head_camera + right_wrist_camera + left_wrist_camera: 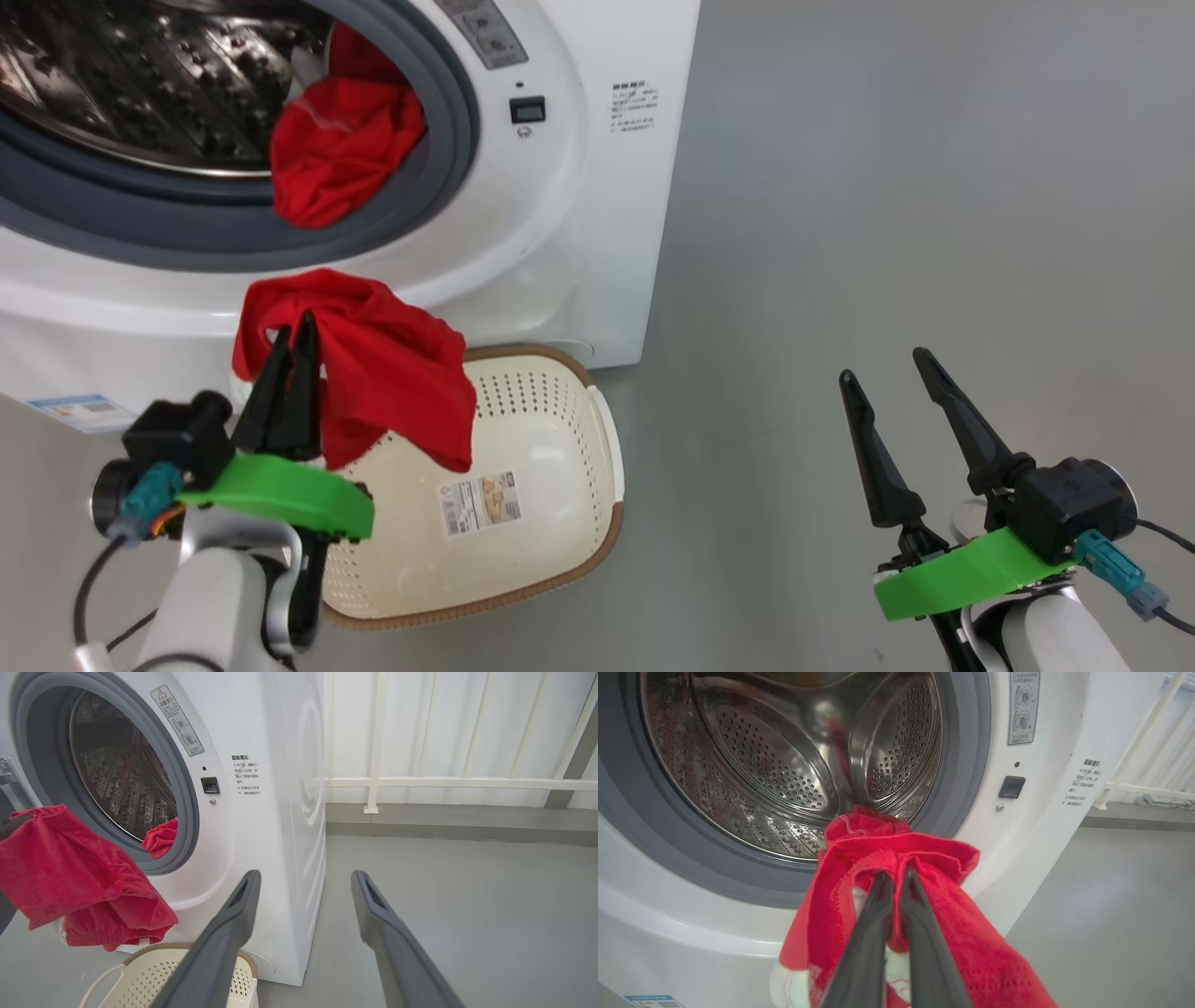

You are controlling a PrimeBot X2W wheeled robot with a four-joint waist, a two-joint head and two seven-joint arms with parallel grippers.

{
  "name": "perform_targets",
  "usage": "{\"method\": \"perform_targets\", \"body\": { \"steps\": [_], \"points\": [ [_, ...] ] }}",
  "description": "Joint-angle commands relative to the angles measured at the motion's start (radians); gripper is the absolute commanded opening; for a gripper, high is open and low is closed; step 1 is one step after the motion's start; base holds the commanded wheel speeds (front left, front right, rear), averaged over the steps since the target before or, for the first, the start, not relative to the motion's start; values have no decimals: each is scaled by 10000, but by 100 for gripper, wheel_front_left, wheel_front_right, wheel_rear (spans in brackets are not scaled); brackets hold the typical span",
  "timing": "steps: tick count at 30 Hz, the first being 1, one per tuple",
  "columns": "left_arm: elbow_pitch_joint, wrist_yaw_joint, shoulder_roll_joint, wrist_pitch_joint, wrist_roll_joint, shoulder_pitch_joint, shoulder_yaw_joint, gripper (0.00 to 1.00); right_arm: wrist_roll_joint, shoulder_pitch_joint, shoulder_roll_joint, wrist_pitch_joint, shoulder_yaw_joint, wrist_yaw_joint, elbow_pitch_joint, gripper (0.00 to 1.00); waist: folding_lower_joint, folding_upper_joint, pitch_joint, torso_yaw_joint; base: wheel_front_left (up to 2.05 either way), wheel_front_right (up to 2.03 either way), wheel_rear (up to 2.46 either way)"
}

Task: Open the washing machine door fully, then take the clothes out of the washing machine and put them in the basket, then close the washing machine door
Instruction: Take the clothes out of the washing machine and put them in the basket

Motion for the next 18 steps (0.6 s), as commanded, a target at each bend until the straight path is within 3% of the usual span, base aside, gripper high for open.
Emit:
{"method": "perform_targets", "body": {
  "steps": [1,18],
  "points": [
    [-73,38,128,-13,-146,-356,282,0,-10,-336,-1,-65,265,63,-288,100,0,0,318,-27,0,0,0],
    [4172,-506,126,495,-1068,-2578,238,0,47,-1154,-1,-65,477,63,-425,100,0,0,2338,-314,0,0,0]
  ]
}}
